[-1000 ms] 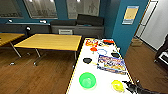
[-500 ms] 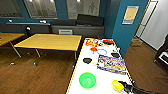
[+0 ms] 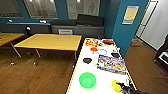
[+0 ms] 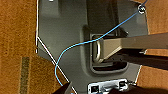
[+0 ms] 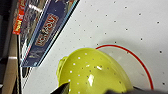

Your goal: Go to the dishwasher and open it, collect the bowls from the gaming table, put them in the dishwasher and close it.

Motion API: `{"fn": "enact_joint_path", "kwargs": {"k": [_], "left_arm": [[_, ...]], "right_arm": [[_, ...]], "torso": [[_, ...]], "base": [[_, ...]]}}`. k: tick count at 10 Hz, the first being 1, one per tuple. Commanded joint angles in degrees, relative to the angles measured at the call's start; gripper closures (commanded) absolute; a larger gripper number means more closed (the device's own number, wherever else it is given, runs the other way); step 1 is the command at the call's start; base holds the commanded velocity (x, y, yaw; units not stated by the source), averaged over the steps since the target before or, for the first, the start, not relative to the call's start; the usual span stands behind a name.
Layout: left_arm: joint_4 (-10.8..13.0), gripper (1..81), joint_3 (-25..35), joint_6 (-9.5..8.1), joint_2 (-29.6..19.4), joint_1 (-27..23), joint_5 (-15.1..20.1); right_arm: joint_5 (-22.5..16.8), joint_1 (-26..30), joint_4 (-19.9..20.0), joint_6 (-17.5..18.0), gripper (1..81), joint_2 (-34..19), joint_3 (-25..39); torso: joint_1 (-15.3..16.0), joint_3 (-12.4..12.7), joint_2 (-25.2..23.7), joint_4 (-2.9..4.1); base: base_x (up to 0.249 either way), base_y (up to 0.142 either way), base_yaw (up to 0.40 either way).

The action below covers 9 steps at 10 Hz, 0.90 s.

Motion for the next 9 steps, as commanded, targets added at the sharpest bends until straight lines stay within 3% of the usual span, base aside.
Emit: {"fn": "enact_joint_path", "kwargs": {"k": [1, 2, 3, 7, 8, 9], "left_arm": [[-0.29, 1.0, 0.24, 0.05, -0.53, -0.26, 3.32], [-0.29, 1.0, 0.24, 0.05, -0.53, -0.26, 3.32], [-0.29, 1.0, 0.24, 0.05, -0.62, -0.26, 3.32], [-0.20, 1.0, 0.32, -0.12, -0.36, -0.26, 3.32], [-0.11, 1.0, 0.41, -0.12, -0.18, -0.26, 3.23], [0.06, 1.0, 0.50, -0.12, -0.09, -0.26, 3.14]], "right_arm": [[-1.08, 6.40, -0.35, 0.72, 1.0, -0.44, -1.81], [-1.00, 6.22, -0.35, 0.72, 1.0, -0.26, -1.90], [-1.00, 5.87, -0.35, 0.72, 81.1, -0.17, -2.17], [-1.16, 4.90, -0.96, 3.97, 81.1, -4.78, 0.87], [-1.44, 5.08, -1.41, 3.80, 81.1, -9.40, 4.69], [-1.87, 5.17, -5.15, 3.71, 81.1, -17.94, 12.87]], "torso": [[0.00, 0.00, 0.00, 0.00], [0.00, 0.00, 0.00, 0.00], [0.00, 0.00, 0.00, 0.00], [0.00, -0.02, 0.00, 0.00], [0.02, -0.02, 0.00, 0.00], [0.02, -0.02, 0.00, 0.00]], "base": [[0.000, 0.000, 0.000], [0.000, 0.000, 0.000], [0.000, 0.000, 0.000], [0.000, 0.000, 0.000], [0.000, 0.000, 0.000], [0.000, 0.000, 0.000]]}}
